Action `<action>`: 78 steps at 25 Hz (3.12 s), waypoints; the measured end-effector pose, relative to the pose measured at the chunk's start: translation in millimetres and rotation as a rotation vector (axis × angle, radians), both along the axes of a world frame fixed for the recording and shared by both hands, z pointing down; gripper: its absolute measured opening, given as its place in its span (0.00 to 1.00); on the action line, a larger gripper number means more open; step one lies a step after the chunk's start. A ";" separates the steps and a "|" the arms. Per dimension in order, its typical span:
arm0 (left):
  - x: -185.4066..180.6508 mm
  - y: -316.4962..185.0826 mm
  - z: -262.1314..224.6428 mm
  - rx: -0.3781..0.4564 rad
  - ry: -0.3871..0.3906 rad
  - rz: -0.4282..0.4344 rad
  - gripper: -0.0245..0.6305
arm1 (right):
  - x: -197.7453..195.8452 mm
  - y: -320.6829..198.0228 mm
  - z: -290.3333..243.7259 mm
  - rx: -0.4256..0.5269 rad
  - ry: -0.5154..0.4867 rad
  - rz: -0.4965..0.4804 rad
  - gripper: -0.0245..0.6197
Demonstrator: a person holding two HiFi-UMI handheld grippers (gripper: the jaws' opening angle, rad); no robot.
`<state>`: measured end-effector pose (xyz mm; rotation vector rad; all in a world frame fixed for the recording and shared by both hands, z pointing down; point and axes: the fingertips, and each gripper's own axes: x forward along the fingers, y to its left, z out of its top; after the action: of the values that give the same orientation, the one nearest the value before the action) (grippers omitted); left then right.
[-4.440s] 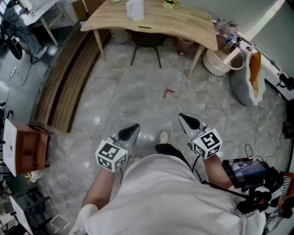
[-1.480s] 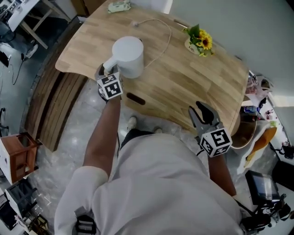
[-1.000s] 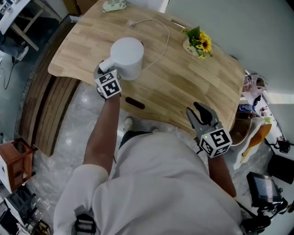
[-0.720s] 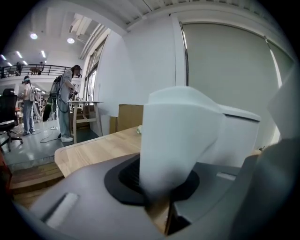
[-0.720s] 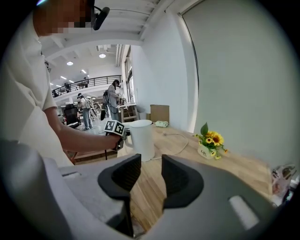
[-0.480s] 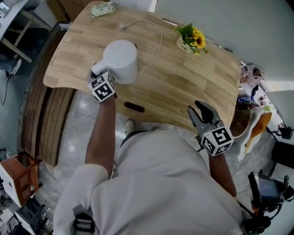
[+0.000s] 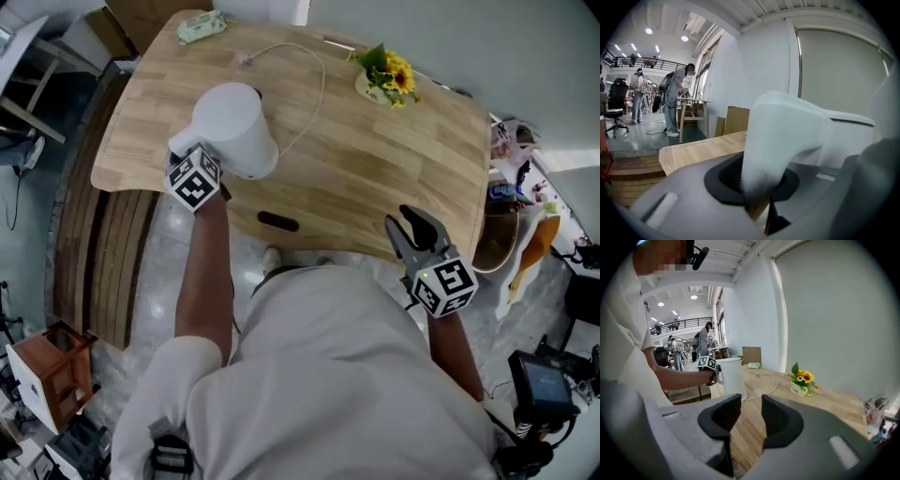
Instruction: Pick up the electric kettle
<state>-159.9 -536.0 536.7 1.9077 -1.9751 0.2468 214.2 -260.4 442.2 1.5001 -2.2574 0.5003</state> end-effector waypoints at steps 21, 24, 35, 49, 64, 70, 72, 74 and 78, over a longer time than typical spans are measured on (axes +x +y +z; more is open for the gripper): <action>-88.5 104.5 -132.4 0.098 -0.055 -0.080 0.13 | -43.2 2.9 -12.7 0.074 -0.057 -0.239 0.04; -98.7 130.4 -148.0 0.101 -0.065 -0.093 0.13 | -56.6 5.0 -11.5 0.075 -0.065 -0.297 0.04; -119.1 224.8 -185.9 0.112 -0.070 -0.143 0.13 | -88.2 22.8 -10.6 0.061 -0.095 -0.461 0.04; -124.4 300.9 -195.2 0.094 -0.081 -0.206 0.13 | -111.0 40.1 -5.6 0.061 -0.109 -0.601 0.04; -119.5 319.7 -195.2 0.091 -0.084 -0.205 0.13 | -115.7 51.2 -4.2 0.065 -0.113 -0.625 0.04; -115.3 315.6 -194.7 0.092 -0.078 -0.191 0.13 | -117.0 49.7 -4.2 0.066 -0.114 -0.623 0.04; -114.2 314.7 -194.9 0.093 -0.078 -0.190 0.13 | -118.0 48.0 -4.4 0.068 -0.113 -0.626 0.04; -113.1 313.8 -195.2 0.094 -0.077 -0.189 0.13 | -117.8 46.7 -4.8 0.070 -0.111 -0.625 0.04; -112.4 308.6 -192.4 0.089 -0.071 -0.176 0.13 | -117.4 44.6 -4.0 0.068 -0.105 -0.612 0.04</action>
<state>-272.3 -227.5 344.2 1.7851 -2.2203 0.1829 96.7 -215.8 438.2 0.7458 -2.6664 0.3182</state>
